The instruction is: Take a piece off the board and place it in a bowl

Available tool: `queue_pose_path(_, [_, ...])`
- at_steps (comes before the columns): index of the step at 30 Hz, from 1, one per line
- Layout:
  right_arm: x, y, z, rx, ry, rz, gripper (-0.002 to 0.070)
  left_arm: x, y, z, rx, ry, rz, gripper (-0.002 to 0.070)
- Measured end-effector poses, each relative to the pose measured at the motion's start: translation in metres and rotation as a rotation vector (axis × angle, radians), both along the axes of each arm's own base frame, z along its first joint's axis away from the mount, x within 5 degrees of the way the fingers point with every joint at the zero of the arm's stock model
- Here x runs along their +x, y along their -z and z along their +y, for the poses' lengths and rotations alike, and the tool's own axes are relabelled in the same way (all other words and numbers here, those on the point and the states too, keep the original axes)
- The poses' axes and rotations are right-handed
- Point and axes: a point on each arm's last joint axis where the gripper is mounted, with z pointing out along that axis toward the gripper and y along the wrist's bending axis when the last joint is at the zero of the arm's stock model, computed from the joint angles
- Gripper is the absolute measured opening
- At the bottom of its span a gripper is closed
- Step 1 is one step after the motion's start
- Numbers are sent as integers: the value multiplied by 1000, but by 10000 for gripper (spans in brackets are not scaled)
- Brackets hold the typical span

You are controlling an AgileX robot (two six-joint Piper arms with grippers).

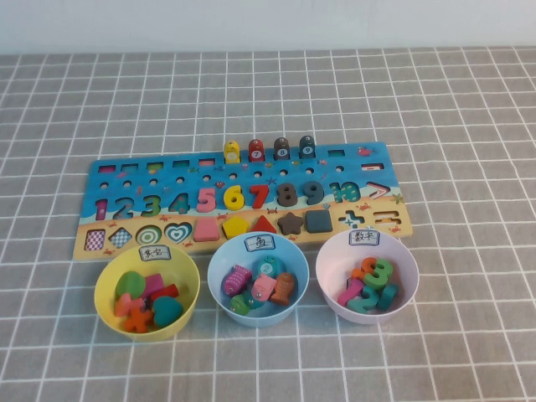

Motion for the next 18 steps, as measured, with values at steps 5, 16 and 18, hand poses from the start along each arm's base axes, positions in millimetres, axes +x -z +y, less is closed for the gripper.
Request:
queue_pose_path(5, [4, -27, 11, -10, -110, 104, -17, 0, 0, 0, 0, 0, 0, -3])
queue_pose_path(16, [59, -63, 37, -316, -401, 563, -17, 0, 0, 0, 0, 0, 0, -4])
queue_pose_path(18, [76, -66, 40, -360, -435, 641, -17, 0, 0, 0, 0, 0, 0, -3])
